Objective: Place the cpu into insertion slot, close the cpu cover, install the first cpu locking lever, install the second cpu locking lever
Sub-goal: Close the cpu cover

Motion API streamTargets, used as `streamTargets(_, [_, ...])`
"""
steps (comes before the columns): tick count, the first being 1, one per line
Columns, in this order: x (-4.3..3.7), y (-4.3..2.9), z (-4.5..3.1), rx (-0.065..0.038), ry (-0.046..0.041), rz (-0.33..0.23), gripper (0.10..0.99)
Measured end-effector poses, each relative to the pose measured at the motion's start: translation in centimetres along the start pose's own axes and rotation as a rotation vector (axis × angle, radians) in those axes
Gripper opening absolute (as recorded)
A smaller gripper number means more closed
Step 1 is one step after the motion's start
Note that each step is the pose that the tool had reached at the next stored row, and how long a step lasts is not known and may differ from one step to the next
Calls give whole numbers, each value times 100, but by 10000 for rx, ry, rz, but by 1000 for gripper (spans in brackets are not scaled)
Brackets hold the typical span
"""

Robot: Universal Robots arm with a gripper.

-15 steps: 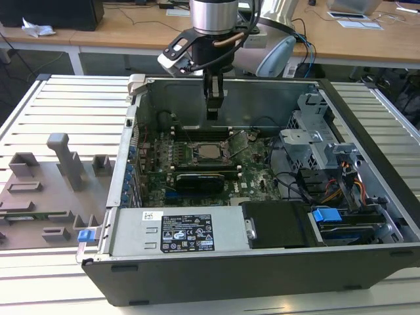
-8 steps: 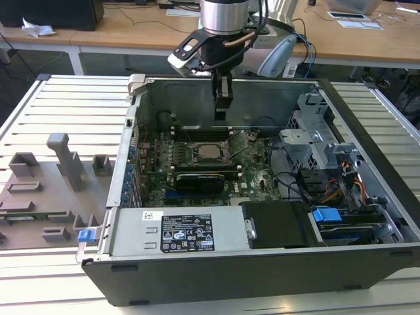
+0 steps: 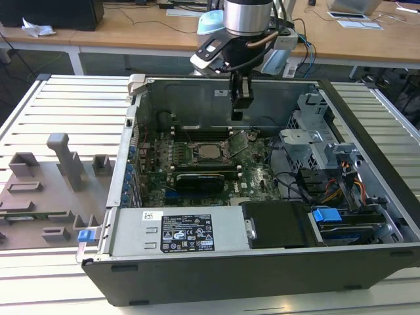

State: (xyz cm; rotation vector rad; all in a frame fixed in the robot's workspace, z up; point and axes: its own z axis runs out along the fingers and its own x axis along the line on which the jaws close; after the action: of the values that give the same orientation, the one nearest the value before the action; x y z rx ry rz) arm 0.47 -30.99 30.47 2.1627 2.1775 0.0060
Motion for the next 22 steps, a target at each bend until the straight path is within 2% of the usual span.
streamTargets(1, [0, 33, 2, 1, 0, 2, 106])
streamTargets(2, [-1, 151, 9, 4, 1, 3, 106])
streamTargets(3, [-1, 203, 12, 6, 2, 0, 106])
streamTargets(5, [-1, 297, 16, 10, 1, 0, 106])
streamTargets(8, [-2, 402, 22, 16, 1, 1, 106])
streamTargets(13, [-3, 535, 29, 23, 0, 1, 106])
streamTargets(21, [-3, 706, 39, 30, 2, 0, 106])
streamTargets(22, [-3, 707, 39, 30, 1, 0, 106])
